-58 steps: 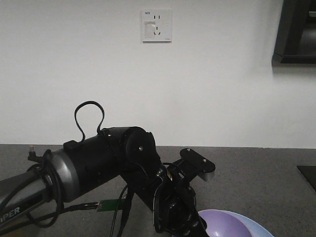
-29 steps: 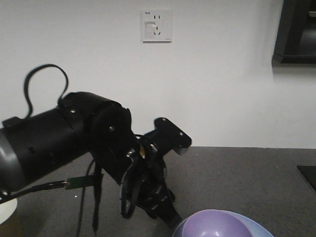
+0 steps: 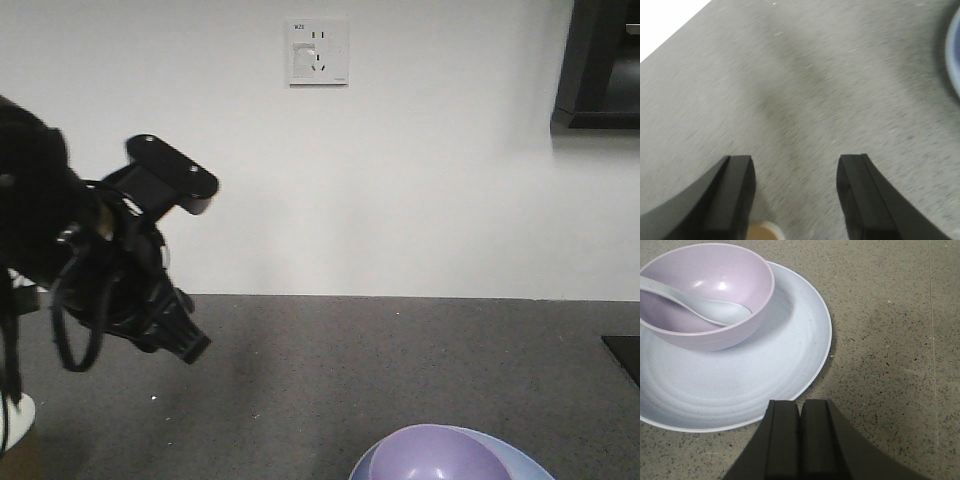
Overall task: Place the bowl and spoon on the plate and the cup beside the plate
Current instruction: 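Grasp the brown paper cup with the left gripper and lift it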
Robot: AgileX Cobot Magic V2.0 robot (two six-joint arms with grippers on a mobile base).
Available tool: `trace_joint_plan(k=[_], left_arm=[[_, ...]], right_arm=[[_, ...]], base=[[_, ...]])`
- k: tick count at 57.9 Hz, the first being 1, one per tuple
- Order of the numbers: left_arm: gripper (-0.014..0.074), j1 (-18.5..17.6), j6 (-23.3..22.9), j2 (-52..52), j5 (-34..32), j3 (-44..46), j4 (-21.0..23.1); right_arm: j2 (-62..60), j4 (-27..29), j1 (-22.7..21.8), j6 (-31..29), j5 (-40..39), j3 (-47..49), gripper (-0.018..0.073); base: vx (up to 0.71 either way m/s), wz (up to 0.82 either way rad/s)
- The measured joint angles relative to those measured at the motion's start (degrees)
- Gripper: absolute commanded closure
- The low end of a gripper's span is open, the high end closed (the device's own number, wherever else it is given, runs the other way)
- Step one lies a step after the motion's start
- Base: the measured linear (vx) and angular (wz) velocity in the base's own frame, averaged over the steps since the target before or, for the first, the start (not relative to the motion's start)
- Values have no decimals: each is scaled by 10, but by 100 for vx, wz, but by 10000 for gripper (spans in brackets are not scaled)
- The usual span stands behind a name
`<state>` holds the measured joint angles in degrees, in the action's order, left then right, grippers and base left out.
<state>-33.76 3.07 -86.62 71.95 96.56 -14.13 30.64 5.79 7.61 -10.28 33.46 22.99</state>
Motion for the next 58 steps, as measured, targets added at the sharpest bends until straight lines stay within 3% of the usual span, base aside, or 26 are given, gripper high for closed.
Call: trace_joint_plan(k=[12,20,48,53,58], left_arm=[[100,76,0,56,3,-81,-4],[100,107,-1,74,4,-126,-4],[106,163,-1,78,-36,-275,8],[141,163,0,78,-54,-296,13],[242,163,6,78,-67,-309,26]], right_arm=[[0,0,0,0,0,0,568],[0,0,0,0,-1,0,568],[0,0,0,0,-2,0,568],[0,0,0,0,-2,0,568],[0,0,0,0,-2,0,568]], base=[[0,0],[0,0],[0,0],[0,0],[0,0]])
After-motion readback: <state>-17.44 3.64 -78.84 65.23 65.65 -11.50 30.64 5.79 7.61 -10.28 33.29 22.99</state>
